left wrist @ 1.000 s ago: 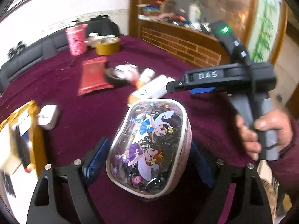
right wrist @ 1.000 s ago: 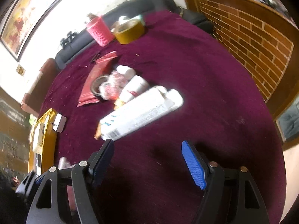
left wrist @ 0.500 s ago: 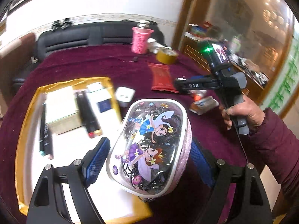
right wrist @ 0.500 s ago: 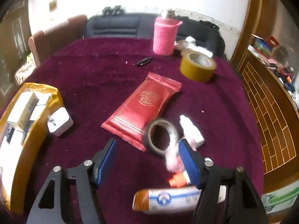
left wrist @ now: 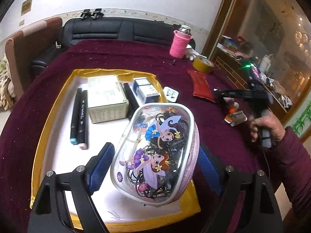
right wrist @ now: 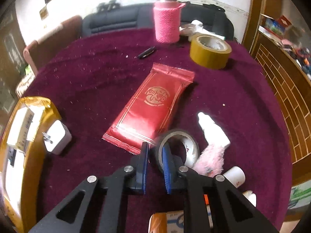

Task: Organize objects
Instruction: 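Lower the pouch into the tray with the left tool while the right tool grasps the tape roll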

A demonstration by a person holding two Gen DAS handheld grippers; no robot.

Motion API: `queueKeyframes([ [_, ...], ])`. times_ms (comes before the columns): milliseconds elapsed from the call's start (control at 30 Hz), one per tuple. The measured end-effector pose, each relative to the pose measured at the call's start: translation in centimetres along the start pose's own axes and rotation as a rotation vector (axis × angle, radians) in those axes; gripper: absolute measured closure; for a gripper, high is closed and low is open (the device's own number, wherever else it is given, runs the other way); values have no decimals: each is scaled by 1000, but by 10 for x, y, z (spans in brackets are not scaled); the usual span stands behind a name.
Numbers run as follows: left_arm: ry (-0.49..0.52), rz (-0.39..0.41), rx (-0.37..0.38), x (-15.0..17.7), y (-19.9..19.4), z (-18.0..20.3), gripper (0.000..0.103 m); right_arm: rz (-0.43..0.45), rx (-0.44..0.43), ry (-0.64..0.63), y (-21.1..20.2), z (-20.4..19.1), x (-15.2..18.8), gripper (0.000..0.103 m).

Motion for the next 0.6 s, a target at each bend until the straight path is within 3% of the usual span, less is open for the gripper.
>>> queueKeyframes([
  [333,-37,30,-47,1,-19,-25,19,108,-87,-6,-86,-28,-1,88],
  [600,-83,21,-111,14,-25,-55,19,143,-262,-128,-150,-128,18,88],
])
Point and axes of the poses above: each gripper's, at about its wrist camera, not at the fingertips, and y roughly the way its jaws point, z to its right, x to its underside, the point moved 10 cm from there along y, roughly the way its jaws point, and after that the axes turned 14 degrees about x, right-handed, at the moved point
